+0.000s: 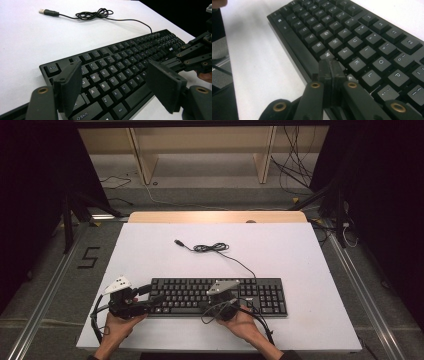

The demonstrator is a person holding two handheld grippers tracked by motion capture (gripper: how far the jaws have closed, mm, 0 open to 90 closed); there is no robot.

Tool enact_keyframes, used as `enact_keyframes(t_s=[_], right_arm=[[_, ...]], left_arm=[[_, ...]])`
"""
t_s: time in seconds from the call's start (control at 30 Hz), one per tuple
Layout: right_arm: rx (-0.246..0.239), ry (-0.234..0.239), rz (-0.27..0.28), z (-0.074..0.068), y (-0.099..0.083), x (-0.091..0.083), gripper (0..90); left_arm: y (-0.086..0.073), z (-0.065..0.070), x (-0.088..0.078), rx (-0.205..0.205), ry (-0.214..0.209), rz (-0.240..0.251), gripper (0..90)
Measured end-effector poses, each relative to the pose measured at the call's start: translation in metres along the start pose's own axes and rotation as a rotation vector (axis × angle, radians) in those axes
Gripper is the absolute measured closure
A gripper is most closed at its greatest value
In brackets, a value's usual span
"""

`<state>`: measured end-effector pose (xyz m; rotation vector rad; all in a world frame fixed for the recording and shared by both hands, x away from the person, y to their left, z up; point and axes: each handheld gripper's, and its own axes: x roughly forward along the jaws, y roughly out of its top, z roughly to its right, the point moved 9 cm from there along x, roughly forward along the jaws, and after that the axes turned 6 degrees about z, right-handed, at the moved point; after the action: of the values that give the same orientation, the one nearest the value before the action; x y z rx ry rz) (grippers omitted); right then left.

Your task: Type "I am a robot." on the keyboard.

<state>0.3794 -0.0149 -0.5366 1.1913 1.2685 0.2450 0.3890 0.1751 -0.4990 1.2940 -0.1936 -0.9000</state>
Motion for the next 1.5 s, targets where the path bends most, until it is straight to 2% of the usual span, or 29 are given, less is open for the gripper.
enact_keyframes(t_s=[0.2, 0.23, 0.6, 0.77, 0.9, 1.03, 1.17, 1.3, 1.37, 1.5], right_arm=[[-0.003, -0.004, -0.013, 0.001, -0.003, 0.002, 90.0], [-0.007, -0.008, -0.028, 0.002, -0.005, 0.003, 90.0], [0.002, -0.011, -0.014, 0.001, -0.005, 0.003, 90.0], [0.025, 0.013, 0.054, 0.0, 0.007, -0.006, 88.4], [0.034, 0.02, 0.075, -0.001, 0.011, -0.011, 85.6], [0.045, 0.029, 0.089, 0.0, 0.012, -0.013, 80.0], [0.065, 0.033, 0.109, 0.001, 0.015, -0.017, 67.3], [0.075, 0.037, 0.127, 0.003, 0.017, -0.022, 59.1], [0.085, 0.027, 0.137, 0.004, 0.018, -0.024, 51.8], [0.093, 0.018, 0.154, 0.008, 0.019, -0.029, 45.9]], left_arm=[[-0.001, 0.0, 0.001, -0.002, 0.001, -0.003, 28.7], [-0.001, 0.0, 0.001, -0.001, 0.0, -0.005, 28.7], [-0.002, -0.001, 0.002, -0.001, 0.003, -0.009, 28.8], [-0.002, -0.002, 0.002, 0.0, 0.004, -0.012, 28.8], [-0.002, -0.002, 0.002, -0.002, 0.006, -0.012, 28.9], [-0.002, -0.003, 0.003, -0.002, 0.008, -0.013, 29.0], [-0.003, -0.004, 0.004, -0.004, 0.013, -0.018, 29.6], [-0.003, -0.004, 0.006, -0.005, 0.016, -0.022, 31.0], [-0.004, -0.005, 0.006, -0.002, 0.016, -0.027, 32.1], [-0.005, -0.006, 0.008, -0.002, 0.027, -0.039, 36.1]])
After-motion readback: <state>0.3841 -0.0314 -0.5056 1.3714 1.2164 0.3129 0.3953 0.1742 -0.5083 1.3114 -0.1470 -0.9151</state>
